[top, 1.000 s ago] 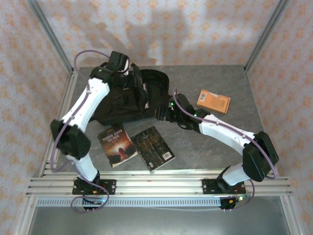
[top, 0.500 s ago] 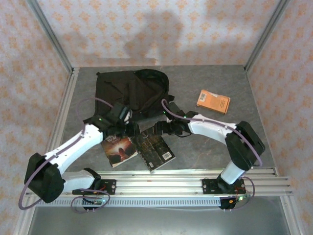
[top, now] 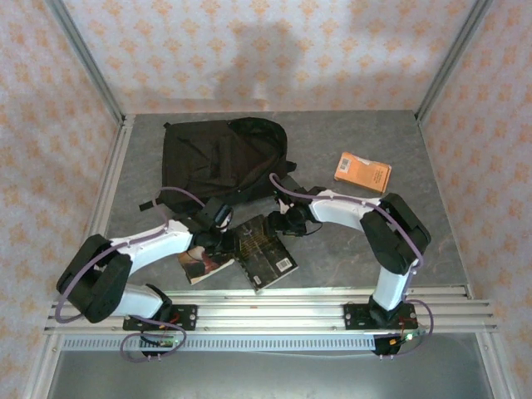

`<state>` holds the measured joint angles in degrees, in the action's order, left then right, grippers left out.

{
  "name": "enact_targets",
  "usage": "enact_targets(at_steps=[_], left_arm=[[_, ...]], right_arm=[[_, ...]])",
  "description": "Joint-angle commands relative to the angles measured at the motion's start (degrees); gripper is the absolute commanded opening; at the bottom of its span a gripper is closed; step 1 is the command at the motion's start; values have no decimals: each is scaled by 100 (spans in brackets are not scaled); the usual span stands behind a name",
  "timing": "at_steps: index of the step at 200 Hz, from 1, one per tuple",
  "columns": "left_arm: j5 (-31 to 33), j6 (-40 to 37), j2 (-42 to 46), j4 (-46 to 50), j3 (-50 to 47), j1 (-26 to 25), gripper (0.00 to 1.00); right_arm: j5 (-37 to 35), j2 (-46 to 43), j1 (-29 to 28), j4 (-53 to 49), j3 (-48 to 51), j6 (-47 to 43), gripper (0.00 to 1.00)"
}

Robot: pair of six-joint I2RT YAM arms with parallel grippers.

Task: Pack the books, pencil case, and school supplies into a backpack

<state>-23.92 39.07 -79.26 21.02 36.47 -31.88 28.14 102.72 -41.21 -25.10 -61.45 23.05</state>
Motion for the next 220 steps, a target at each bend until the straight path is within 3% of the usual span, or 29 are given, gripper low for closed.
enact_targets(at_steps=[1,42,164,193,220], left_arm=[[9,-84,-298,-419,-163,-45,11],[111,-79,-476,-581,-272,-38,5],[151,-84,-573,-673,-333,-41,2],[169,-77,-524,-636,-351,-43,1],[211,-97,-454,-557,-351,-44,0]], right_arm=[[837,363,-130,437,19,116,62],[1109,199,-212,263,-103,86,61],[1626,-748,-173,17,-124,266,60],[2046,-810,-65,556,171,582,59],[2732,-788,50,1770,627,1302,59]])
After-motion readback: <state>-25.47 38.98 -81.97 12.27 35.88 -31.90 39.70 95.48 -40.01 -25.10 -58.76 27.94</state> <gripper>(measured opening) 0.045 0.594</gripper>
